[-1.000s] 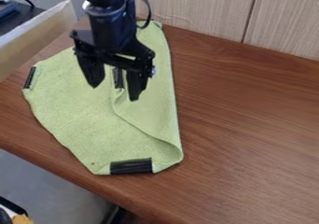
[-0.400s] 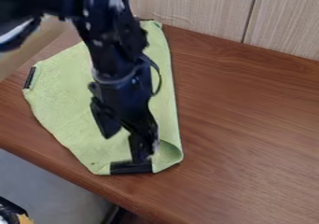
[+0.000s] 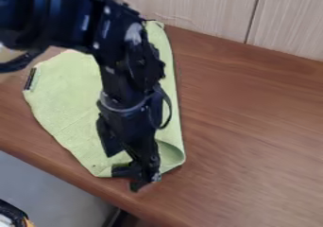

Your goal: Fold the cloth from bottom right to top left

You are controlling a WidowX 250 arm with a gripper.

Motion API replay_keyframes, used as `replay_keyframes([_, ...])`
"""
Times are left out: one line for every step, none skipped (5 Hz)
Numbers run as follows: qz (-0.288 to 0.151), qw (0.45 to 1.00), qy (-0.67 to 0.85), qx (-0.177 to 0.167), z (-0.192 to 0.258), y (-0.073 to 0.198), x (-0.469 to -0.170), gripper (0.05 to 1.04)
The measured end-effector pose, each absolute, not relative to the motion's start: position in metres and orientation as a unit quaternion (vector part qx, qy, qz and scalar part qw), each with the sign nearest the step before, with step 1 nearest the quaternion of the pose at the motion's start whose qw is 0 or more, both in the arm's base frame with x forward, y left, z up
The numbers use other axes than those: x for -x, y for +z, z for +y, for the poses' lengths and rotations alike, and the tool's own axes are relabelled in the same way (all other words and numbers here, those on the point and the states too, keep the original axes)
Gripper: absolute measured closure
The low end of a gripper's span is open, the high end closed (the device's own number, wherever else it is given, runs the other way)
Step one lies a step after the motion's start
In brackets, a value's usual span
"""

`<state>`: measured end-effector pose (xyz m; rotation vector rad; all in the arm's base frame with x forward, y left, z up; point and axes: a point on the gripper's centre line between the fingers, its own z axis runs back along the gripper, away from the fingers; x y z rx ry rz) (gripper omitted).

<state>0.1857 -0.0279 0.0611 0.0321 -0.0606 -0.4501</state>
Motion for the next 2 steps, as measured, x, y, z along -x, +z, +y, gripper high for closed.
replay_keyframes([0.000, 0.975, -0.222, -0.023, -0.0291, 0.0430, -0.1866, 0.426])
replay_keyframes([-0.003, 0.976, -0.218, -0.029, -0.0289, 0.0415, -0.1948, 0.712])
